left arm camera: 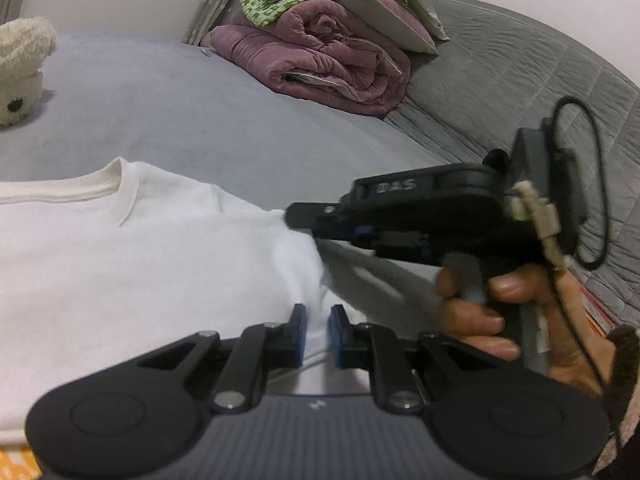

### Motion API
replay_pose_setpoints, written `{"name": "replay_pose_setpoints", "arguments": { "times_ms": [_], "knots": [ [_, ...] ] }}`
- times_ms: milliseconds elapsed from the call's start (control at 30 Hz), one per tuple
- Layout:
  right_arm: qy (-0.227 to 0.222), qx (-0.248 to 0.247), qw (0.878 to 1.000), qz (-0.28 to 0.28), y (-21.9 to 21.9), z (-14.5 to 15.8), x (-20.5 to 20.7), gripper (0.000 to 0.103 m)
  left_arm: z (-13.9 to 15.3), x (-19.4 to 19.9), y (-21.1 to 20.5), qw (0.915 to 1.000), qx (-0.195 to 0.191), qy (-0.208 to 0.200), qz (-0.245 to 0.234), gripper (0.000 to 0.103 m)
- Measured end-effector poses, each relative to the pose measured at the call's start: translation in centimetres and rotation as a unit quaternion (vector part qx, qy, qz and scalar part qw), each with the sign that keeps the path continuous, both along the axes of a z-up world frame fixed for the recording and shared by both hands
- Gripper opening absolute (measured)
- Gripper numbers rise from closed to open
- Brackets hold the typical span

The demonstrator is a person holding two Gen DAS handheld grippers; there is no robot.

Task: Fold clothes
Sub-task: 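Open both grippers and lift them off the folded T-shirt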

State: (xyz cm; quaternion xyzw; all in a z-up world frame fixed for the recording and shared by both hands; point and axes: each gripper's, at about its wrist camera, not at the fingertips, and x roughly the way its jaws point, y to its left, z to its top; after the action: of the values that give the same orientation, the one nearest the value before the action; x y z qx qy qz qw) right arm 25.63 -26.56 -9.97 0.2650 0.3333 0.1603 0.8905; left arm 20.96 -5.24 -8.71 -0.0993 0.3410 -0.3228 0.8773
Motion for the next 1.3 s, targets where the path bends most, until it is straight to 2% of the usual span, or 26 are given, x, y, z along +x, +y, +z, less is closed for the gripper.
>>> {"name": "replay_pose_setpoints", "arguments": {
  "times_ms": [33, 133, 333, 400, 433, 500, 600, 700, 733, 767, 833, 933, 1067, 1200, 1300],
  "knots": [
    [0.001, -0.004, 1.000, 0.002, 0.0, 0.4, -0.3, 0.019, 0.3, -0.1, 0.2, 1.0000, 0.001, 0.001, 0.001, 0.016],
    [0.003, -0.015, 1.000, 0.012, -0.2, 1.4, -1.6, 0.032, 1.3, -0.4, 1.2, 0.9999, 0.002, 0.001, 0.010, 0.023],
    [0.016, -0.013, 0.998, 0.052, 1.3, 1.3, -4.1, 0.032, 1.7, -0.2, 3.7, 0.9989, 0.005, 0.010, 0.046, 0.024],
    [0.029, -0.043, 0.996, 0.069, 2.4, 0.8, -4.5, 0.024, 1.1, -0.1, 4.2, 0.9983, 0.013, 0.018, 0.053, 0.024],
    [0.035, -0.058, 0.995, 0.076, 2.9, 0.7, -4.8, 0.015, 0.7, -0.1, 4.3, 0.9981, 0.019, 0.023, 0.055, 0.024],
    [0.043, -0.084, 0.993, 0.067, 3.5, 0.8, -5.5, 0.013, 0.3, -0.4, 4.4, 0.9985, 0.013, 0.014, 0.052, 0.024],
    [0.072, -0.075, 0.994, 0.041, 3.5, 1.2, -5.6, 0.012, 0.6, -0.6, 4.4, 0.9980, 0.016, 0.020, 0.057, 0.024],
    [0.077, -0.090, 0.993, 0.025, 3.8, 2.2, -6.0, 0.020, 1.5, -1.4, 4.9, 0.9971, 0.033, 0.022, 0.065, 0.028],
    [0.076, -0.092, 0.993, 0.019, 3.8, 2.6, -6.3, 0.028, 1.8, -1.7, 5.1, 0.9967, 0.040, 0.020, 0.068, 0.033],
    [0.074, -0.094, 0.993, 0.014, 3.9, 3.1, -6.6, 0.029, 2.2, -2.0, 5.4, 0.9961, 0.048, 0.018, 0.071, 0.038],
    [0.074, -0.089, 0.993, 0.009, 3.8, 3.8, -7.2, 0.030, 2.9, -2.6, 6.5, 0.9945, 0.057, 0.018, 0.086, 0.040],
    [0.068, -0.069, 0.995, -0.003, 3.6, 4.9, -8.1, 0.040, 3.8, -3.4, 8.6, 0.9906, 0.066, 0.032, 0.115, 0.043],
    [0.060, -0.039, 0.997, -0.017, 3.3, 6.2, -9.2, 0.043, 5.0, -4.9, 11.8, 0.9819, 0.085, 0.042, 0.164, 0.052],
    [0.061, -0.008, 0.997, -0.038, 3.8, 6.4, -9.7, 0.044, 5.8, -5.9, 15.2, 0.9700, 0.094, 0.054, 0.217, 0.061],
    [0.062, 0.016, 0.996, -0.056, 3.8, 6.2, -10.3, 0.048, 6.0, -6.4, 17.7, 0.9565, 0.106, 0.067, 0.263, 0.066]
  ]
}}
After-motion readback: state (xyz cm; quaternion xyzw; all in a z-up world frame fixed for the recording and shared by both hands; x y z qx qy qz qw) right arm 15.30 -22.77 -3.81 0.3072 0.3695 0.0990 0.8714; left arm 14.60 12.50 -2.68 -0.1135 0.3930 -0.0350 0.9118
